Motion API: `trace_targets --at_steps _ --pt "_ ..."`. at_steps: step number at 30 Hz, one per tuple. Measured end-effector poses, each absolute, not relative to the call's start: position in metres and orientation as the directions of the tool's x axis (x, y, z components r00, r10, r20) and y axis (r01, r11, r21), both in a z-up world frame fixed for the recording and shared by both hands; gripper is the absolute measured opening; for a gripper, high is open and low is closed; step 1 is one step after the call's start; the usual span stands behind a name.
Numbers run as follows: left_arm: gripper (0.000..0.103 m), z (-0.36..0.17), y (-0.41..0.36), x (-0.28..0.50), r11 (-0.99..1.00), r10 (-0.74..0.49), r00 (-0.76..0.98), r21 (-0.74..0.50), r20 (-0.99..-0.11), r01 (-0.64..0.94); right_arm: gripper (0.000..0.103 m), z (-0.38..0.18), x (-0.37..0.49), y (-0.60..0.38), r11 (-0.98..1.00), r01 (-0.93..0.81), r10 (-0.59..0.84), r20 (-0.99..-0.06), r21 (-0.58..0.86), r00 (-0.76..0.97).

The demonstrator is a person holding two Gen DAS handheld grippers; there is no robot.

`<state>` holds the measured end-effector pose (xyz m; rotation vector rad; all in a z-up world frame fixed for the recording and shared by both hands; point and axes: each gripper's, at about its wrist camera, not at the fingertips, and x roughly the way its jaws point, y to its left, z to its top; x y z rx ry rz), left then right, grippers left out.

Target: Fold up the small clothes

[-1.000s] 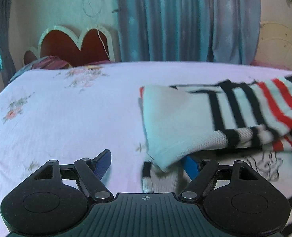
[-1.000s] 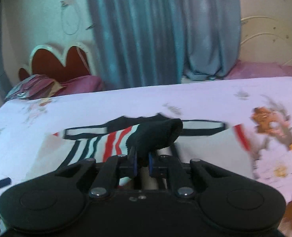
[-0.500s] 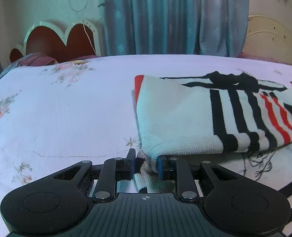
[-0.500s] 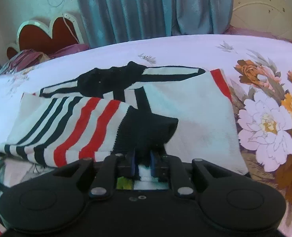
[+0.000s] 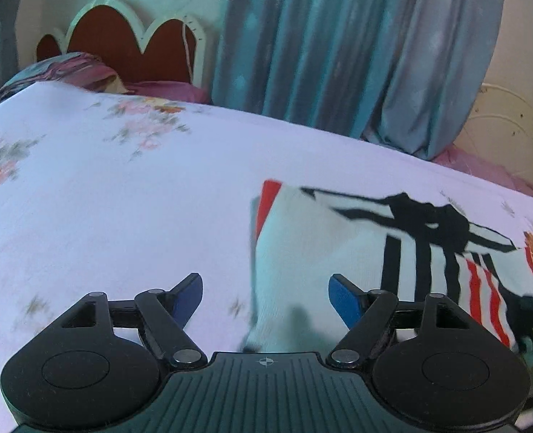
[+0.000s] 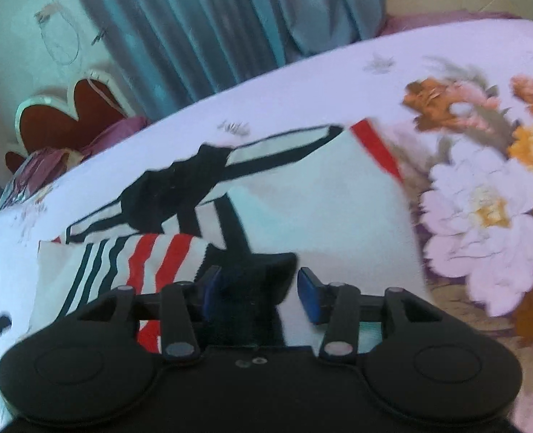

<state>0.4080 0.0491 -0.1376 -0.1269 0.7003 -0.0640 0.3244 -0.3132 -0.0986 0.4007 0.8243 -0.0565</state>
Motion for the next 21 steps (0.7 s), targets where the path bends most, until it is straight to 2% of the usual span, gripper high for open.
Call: trace_targets --at_steps 2,3,7,10,12,14,16,21 --pt "0.076 -0.141 0.042 0.427 0.992 -0.091 0.760 -0.126 -0.643 0.013 0.028 -0.102 0.330 -0.306 0.935 0.198 0.088 -0.735 0.293 0.672" --pt "0.076 -0.143 0.040 0.436 0.992 -0.091 0.756 -0.126 -0.648 0.011 0.014 -0.102 0.331 -0.302 0.943 0.189 0.078 -0.735 0.274 0.674" --pt "0.076 -0.153 0.029 0.471 0.995 -0.061 0.749 -0.099 -0.660 -0.006 0.012 -0.092 0.323 -0.293 0.961 0.162 0.043 -0.701 0.224 0.712" --pt "0.076 -0.166 0.023 0.497 0.998 -0.007 0.724 -0.053 -0.689 -0.040 0.011 -0.084 0.311 -0.285 0.985 0.136 -0.032 -0.657 0.107 0.753" --pt "0.076 -0.172 0.024 0.509 0.996 0.011 0.716 -0.055 -0.698 -0.068 0.010 -0.098 0.315 -0.291 0.984 0.165 -0.073 -0.705 0.064 0.706" --pt "0.076 -0.178 0.025 0.516 0.996 0.033 0.718 -0.040 -0.695 -0.085 0.011 -0.105 0.318 -0.297 0.980 0.172 -0.046 -0.725 0.100 0.687" --pt "0.076 -0.181 0.025 0.518 0.996 0.042 0.725 -0.031 -0.687 -0.087 0.020 -0.100 0.319 -0.295 0.983 0.161 -0.051 -0.709 0.089 0.703" --pt "0.076 -0.163 0.026 0.499 0.996 0.047 0.749 -0.022 -0.661 -0.081 0.026 -0.079 0.308 -0.303 0.974 0.208 -0.099 -0.649 0.093 0.755"
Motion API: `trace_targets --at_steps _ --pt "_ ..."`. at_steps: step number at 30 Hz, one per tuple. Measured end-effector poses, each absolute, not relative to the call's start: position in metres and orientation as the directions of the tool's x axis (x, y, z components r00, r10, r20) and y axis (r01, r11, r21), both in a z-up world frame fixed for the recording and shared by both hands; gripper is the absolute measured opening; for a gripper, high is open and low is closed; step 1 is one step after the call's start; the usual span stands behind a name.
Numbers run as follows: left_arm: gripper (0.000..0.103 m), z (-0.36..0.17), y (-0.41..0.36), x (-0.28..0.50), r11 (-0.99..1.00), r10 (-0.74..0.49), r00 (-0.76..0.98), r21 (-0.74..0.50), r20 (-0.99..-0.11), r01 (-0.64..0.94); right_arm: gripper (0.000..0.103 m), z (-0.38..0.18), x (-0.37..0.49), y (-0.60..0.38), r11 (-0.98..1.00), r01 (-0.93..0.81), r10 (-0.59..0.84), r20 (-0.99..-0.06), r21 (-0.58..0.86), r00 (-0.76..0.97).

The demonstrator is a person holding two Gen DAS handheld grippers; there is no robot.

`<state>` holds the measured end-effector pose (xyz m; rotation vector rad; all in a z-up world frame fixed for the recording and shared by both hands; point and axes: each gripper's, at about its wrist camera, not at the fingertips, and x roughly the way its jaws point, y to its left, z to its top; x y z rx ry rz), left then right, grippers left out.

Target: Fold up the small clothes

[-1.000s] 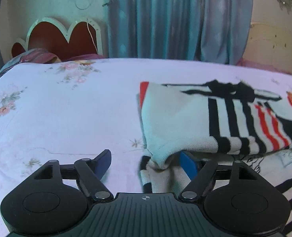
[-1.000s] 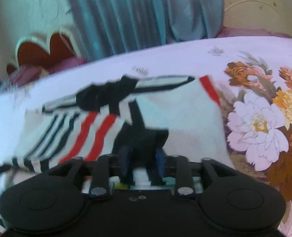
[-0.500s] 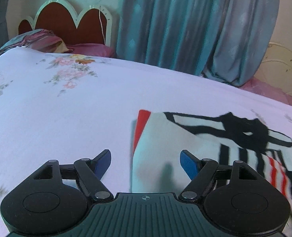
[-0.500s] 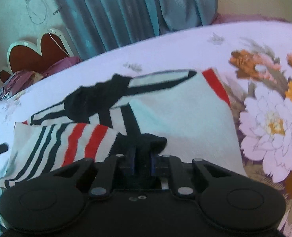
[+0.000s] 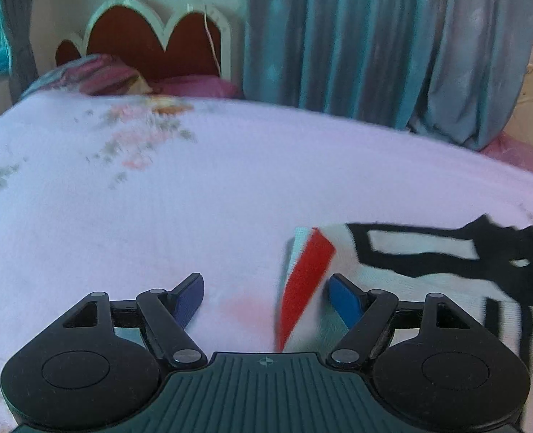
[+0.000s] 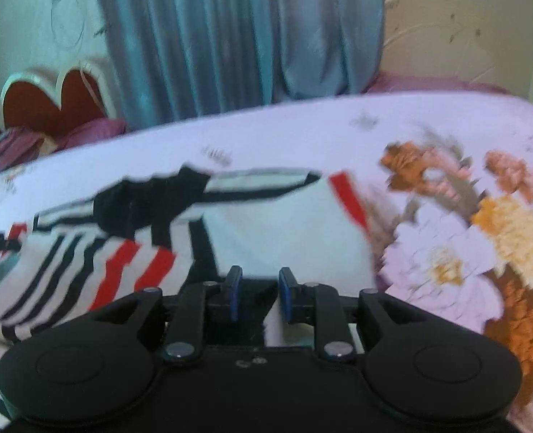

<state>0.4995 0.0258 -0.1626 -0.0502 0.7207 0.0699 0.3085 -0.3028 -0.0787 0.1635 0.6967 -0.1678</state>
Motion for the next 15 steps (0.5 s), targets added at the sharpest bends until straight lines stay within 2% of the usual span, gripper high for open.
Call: trace_targets --at_steps 3,8,11,13,15 --pt "0.076 -0.146 0.019 0.466 1.000 -0.007 0.780 -0.021 -0.626 -0.007 0.027 -0.067 0.303 -0.302 0.979 0.170 -0.066 -0.614 0.111 0.787" --pt "0.076 -0.143 0.003 0.419 0.996 -0.088 0.769 -0.062 -0.634 0.063 0.025 -0.074 0.311 -0.274 0.992 0.055 0.029 -0.645 0.110 0.763" --pt "0.076 -0.158 -0.005 0.401 0.996 -0.085 0.741 -0.046 -0.667 0.073 0.025 -0.084 0.313 -0.260 0.998 0.023 0.025 -0.677 0.062 0.736" --pt "0.076 -0.175 -0.004 0.398 0.997 -0.066 0.716 -0.024 -0.695 0.068 0.025 -0.097 0.314 -0.256 0.999 0.025 -0.035 -0.708 -0.025 0.705" --pt "0.078 -0.182 0.001 0.393 0.998 -0.067 0.730 -0.034 -0.680 0.060 0.025 -0.107 0.310 -0.263 0.999 0.024 -0.041 -0.718 -0.034 0.695"
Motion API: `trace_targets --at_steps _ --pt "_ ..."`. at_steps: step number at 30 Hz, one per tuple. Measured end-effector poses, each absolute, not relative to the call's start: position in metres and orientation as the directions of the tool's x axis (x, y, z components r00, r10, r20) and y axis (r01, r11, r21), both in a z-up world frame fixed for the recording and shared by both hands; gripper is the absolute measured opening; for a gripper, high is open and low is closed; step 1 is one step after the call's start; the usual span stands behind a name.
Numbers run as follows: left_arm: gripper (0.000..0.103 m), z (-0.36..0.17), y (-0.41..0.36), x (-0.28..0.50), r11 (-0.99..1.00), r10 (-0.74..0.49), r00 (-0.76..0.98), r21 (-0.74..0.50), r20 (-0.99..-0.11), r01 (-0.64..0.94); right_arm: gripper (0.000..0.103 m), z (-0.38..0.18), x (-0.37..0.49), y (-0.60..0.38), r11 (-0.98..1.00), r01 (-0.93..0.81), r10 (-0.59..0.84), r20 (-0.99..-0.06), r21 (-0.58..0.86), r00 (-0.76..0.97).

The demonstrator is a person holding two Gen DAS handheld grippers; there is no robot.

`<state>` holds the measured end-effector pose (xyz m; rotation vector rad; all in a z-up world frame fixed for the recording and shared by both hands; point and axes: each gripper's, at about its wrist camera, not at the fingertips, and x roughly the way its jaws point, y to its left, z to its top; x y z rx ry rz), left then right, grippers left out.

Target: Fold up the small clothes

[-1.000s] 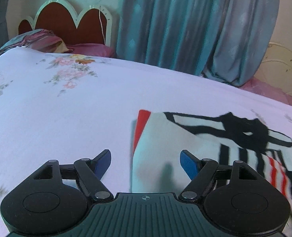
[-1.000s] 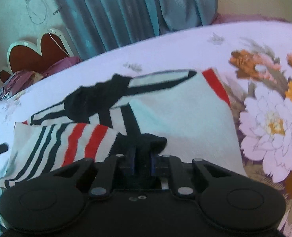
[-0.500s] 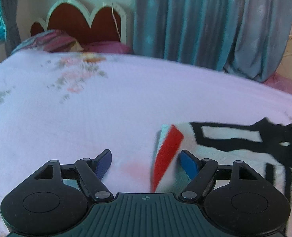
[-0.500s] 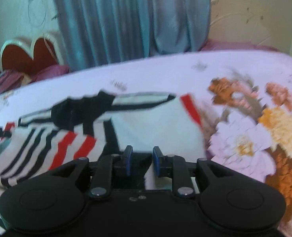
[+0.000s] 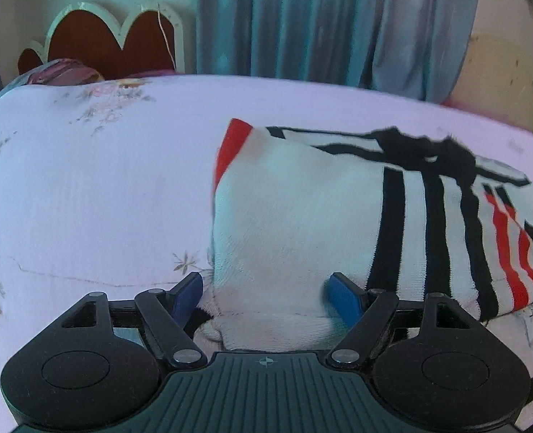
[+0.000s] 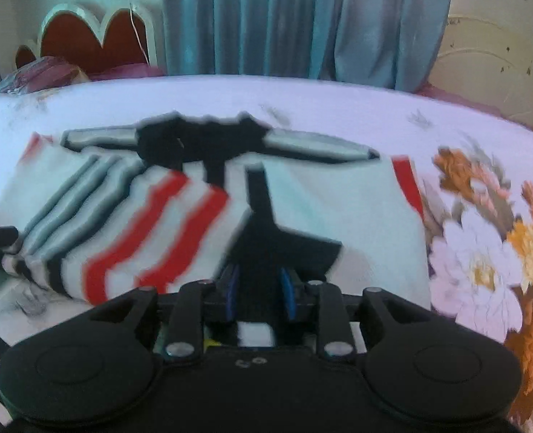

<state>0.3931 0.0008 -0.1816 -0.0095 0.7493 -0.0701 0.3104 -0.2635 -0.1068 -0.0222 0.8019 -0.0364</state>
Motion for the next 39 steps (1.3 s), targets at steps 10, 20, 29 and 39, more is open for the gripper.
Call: trace_targets --at_steps 10,20,29,39 --pt "0.078 -0.157 -0.010 0.381 0.996 -0.086 0.741 -0.036 -0.665 0.082 0.029 -0.086 0.293 -0.262 0.999 0.027 0.002 -0.685 0.032 0.728" --pt "0.078 -0.161 -0.020 0.379 0.996 -0.028 0.725 0.044 -0.688 0.080 0.036 -0.094 0.289 -0.262 0.999 0.045 -0.029 -0.720 0.004 0.693" --pt "0.078 -0.134 -0.033 0.351 0.993 -0.084 0.749 0.006 -0.658 0.117 0.039 -0.078 0.270 -0.251 0.999 -0.014 0.042 -0.700 0.046 0.713" --pt "0.078 -0.128 -0.062 0.326 0.987 -0.120 0.746 0.003 -0.655 0.161 0.039 -0.070 0.256 -0.234 0.994 -0.087 0.106 -0.684 0.062 0.722"
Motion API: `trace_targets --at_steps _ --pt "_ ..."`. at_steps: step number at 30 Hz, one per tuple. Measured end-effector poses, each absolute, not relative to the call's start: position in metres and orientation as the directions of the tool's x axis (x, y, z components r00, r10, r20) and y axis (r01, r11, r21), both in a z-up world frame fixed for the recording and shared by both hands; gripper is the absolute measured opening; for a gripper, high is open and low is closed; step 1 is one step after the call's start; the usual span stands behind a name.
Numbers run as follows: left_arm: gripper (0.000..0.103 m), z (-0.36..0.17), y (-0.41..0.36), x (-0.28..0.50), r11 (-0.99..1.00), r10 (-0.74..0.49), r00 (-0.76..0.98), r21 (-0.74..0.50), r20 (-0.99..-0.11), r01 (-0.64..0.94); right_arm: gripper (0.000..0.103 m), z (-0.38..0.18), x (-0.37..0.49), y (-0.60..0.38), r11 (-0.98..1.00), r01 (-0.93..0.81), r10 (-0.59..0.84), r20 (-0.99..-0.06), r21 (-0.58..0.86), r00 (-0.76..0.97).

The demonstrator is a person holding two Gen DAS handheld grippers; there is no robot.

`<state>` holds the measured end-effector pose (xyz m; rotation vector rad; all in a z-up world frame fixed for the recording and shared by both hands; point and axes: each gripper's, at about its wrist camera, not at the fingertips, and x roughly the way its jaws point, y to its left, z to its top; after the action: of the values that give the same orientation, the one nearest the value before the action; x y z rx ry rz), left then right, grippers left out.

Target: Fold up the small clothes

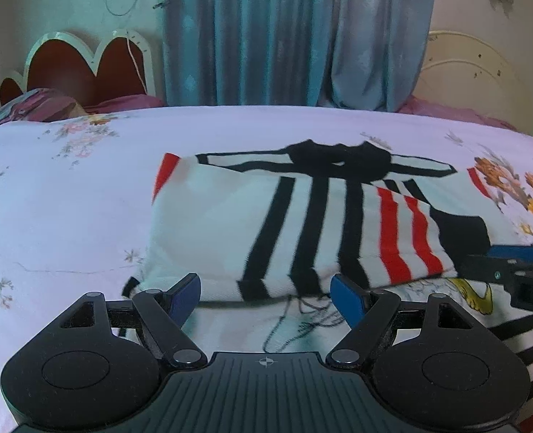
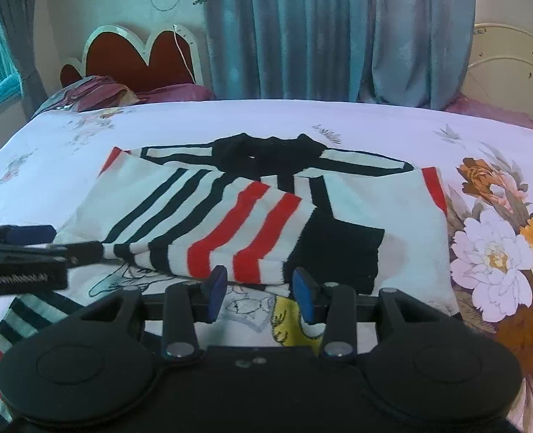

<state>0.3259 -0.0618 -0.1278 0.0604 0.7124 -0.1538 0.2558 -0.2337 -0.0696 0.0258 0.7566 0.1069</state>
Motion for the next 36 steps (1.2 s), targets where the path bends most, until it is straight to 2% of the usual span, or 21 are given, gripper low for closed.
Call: trace_targets --at_steps 11,19,24,26,28,32,34,36 --pt "0.078 -0.120 -0.049 0.393 0.996 -0.074 0.761 -0.008 -0.644 0.089 0.040 -0.057 0.295 -0.245 0.997 -0.059 0.075 -0.659 0.046 0.748" --pt "0.078 -0.143 -0.032 0.458 0.998 -0.056 0.746 -0.007 -0.664 0.068 0.040 -0.077 0.339 -0.231 0.998 -0.053 0.067 -0.683 0.042 0.727" --pt "0.078 -0.164 -0.021 0.496 1.000 -0.002 0.727 0.019 -0.687 0.021 0.040 -0.091 0.356 -0.222 0.998 -0.058 0.070 -0.699 0.041 0.712" --pt "0.079 -0.171 -0.012 0.508 1.000 -0.024 0.717 -0.023 -0.697 0.011 0.040 -0.098 0.363 -0.222 0.998 -0.055 0.058 -0.707 0.026 0.705" --pt "0.091 -0.175 -0.008 0.516 0.999 -0.017 0.715 -0.038 -0.699 -0.014 0.040 -0.104 0.369 -0.224 0.999 -0.047 0.046 -0.712 0.019 0.700" --pt "0.096 -0.183 -0.008 0.517 0.999 -0.007 0.731 -0.030 -0.682 -0.019 0.041 -0.115 0.380 -0.233 1.000 -0.012 -0.011 -0.702 -0.027 0.712" --pt "0.097 -0.185 -0.008 0.516 1.000 -0.003 0.737 -0.023 -0.675 -0.017 0.042 -0.117 0.385 -0.243 1.000 -0.001 0.006 -0.704 0.008 0.710" --pt "0.096 -0.179 -0.008 0.513 0.999 0.011 0.733 -0.020 -0.680 -0.034 0.041 -0.114 0.388 -0.240 1.000 -0.016 0.000 -0.716 -0.016 0.698"
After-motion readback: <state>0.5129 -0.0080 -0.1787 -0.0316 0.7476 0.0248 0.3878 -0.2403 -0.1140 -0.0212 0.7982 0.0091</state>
